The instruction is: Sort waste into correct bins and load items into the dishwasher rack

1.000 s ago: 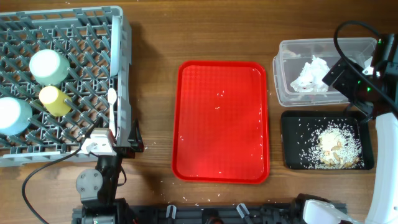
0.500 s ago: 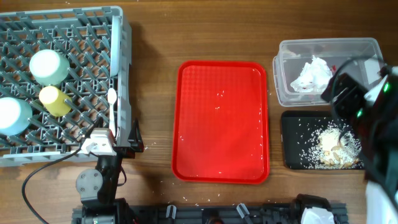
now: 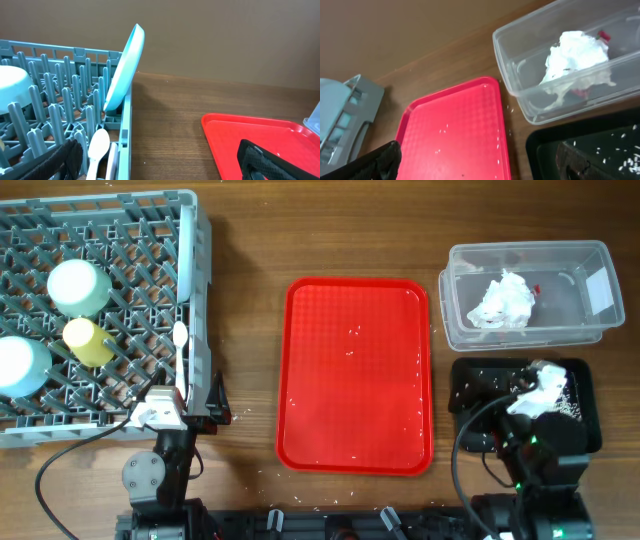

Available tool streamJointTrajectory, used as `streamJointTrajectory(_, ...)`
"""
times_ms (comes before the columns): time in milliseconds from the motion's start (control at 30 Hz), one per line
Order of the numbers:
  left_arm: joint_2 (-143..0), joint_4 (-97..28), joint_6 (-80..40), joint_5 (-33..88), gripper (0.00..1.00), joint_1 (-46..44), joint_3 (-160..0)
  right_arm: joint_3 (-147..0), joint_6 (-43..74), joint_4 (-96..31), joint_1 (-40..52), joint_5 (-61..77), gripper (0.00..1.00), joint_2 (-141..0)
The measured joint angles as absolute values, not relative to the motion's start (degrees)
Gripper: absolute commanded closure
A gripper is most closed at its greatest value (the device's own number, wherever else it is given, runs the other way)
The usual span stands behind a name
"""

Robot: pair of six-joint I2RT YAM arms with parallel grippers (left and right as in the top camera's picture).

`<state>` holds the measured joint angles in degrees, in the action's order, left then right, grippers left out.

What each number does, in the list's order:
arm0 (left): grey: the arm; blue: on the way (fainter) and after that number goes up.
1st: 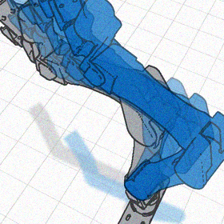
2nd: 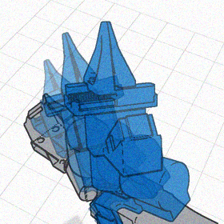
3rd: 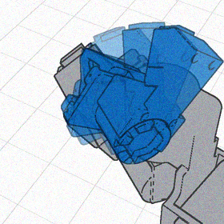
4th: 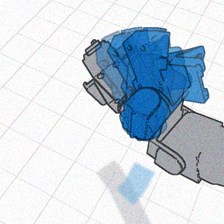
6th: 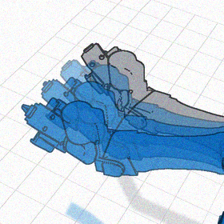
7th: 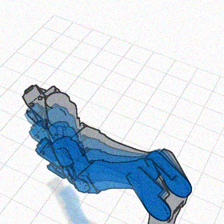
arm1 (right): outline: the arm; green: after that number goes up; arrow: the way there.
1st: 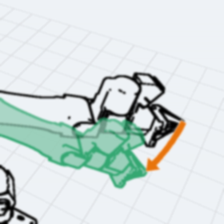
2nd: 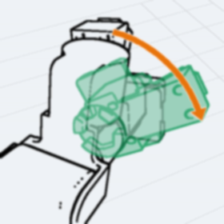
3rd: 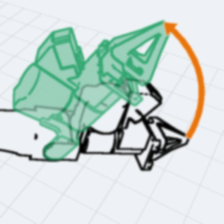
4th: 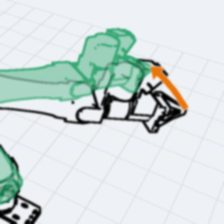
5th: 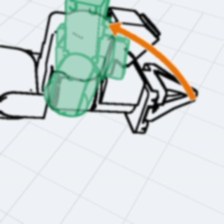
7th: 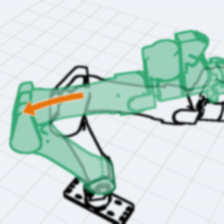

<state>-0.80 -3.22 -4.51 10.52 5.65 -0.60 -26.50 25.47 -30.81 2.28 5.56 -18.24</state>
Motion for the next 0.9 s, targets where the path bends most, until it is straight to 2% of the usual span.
streamJointTrajectory(500, -0.8, -3.2, -4.51, 10.52, 0.0, 5.65, -0.6, -9.04, 26.79, -9.65, 2.28, 6.46, 0.01, -3.7)
streamJointTrajectory(900, -0.8, -3.22, -4.51, 10.52, 0.0, 5.65, -0.6, -3.81, 25.5, -2.31, 2.28, 6.39, 0.0, -1.15)
